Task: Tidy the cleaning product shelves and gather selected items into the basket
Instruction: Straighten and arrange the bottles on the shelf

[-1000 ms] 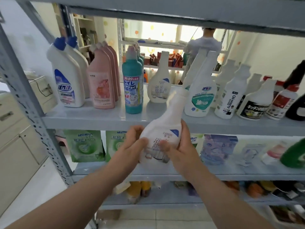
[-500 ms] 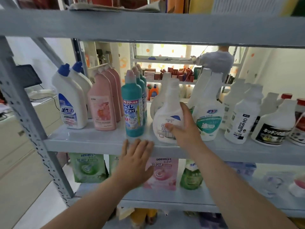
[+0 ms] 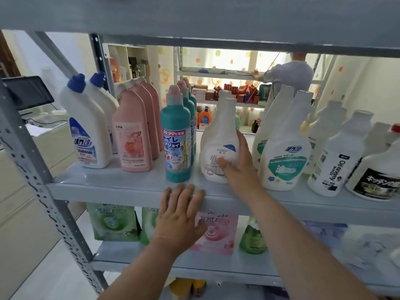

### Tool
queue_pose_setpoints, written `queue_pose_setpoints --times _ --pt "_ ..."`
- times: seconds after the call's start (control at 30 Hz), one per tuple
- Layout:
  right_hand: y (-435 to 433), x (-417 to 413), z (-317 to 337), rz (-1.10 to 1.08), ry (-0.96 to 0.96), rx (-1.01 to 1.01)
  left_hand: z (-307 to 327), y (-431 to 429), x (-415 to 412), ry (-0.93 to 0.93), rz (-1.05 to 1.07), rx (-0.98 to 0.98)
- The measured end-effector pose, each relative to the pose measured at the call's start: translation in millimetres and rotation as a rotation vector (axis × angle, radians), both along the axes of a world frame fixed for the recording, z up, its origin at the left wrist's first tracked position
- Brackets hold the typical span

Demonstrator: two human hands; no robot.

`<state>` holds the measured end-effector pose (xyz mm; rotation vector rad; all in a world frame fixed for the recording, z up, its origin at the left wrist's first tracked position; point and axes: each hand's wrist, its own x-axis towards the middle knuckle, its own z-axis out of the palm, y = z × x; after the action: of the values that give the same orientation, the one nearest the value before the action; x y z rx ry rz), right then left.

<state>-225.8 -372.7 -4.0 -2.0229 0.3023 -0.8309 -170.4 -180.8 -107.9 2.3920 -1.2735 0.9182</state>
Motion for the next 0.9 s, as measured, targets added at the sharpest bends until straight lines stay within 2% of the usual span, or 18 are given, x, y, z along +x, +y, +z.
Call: queue_pose_setpoints --times 0.23,0.37,0.53,0.7,0.9 --pt "8.1 -10.0 -7.7 -0.167 0.123 -0.165 3.7 2.5 -0.1 0.045 -0.023 -0.008" --pt "21.4 -44.1 -20.6 -0.261 0.276 -0.409 1.6 4.4 1.7 0.051 -0.042 -0.034" --pt "26.3 -104.7 -51.6 -0.206 0.345 -0.715 -2.2 3.7 4.2 0.058 -0.085 -0.133" --pt "0.2 -151.6 -61.0 -0.315 0.351 -0.748 -0.3 3.6 1.0 0.042 -0.098 -0.188" --pt "-64.4 -187.6 -63.2 -0.428 0.31 -0.782 18.7 -12.0 -28.1 0.072 0.0 -0.165"
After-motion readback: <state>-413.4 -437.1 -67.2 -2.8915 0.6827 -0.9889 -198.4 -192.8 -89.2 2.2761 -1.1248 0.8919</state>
